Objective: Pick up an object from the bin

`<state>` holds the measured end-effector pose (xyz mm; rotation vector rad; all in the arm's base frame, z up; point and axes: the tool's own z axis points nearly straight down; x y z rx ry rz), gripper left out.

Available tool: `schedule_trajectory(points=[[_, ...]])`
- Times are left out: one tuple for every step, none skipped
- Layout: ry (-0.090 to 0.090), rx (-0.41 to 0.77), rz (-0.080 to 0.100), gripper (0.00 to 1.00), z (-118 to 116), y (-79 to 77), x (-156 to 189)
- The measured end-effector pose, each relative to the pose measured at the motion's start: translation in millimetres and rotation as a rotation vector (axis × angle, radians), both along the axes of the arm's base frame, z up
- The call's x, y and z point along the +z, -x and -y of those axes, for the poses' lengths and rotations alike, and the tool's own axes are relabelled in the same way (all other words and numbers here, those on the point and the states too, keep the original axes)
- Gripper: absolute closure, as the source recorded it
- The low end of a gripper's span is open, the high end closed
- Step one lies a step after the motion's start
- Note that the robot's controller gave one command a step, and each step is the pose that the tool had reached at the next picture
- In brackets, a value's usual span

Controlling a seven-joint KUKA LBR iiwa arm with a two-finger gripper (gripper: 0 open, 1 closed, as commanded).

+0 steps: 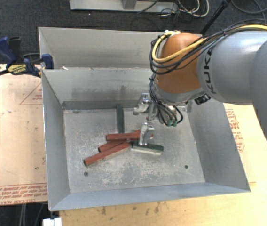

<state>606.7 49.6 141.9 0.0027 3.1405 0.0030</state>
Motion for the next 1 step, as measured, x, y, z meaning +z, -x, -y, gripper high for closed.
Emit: schedule_trajectory(points=[[0.0, 0.0, 0.0, 0.0, 0.0, 0.0, 0.0]])
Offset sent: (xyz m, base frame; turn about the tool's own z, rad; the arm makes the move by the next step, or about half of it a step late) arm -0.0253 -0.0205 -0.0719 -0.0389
